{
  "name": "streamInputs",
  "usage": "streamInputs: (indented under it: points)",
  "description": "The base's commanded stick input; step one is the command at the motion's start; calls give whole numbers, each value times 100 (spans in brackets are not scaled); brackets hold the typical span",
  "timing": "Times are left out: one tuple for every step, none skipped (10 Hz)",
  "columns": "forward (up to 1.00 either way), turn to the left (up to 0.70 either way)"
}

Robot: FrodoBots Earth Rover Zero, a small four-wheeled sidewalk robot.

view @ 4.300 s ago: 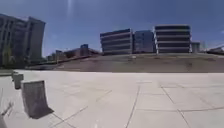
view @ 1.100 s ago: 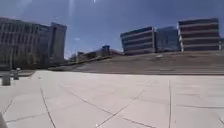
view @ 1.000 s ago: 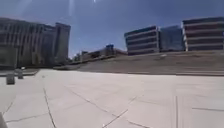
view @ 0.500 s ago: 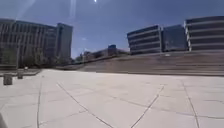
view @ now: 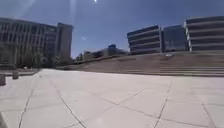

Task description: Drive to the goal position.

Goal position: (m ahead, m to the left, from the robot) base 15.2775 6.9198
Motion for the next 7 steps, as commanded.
streamInputs:
  points:
    - [70, 35]
    - [70, 34]
    - [70, 9]
    - [70, 1]
    - [70, 0]
    - [70, 0]
    - [70, 0]
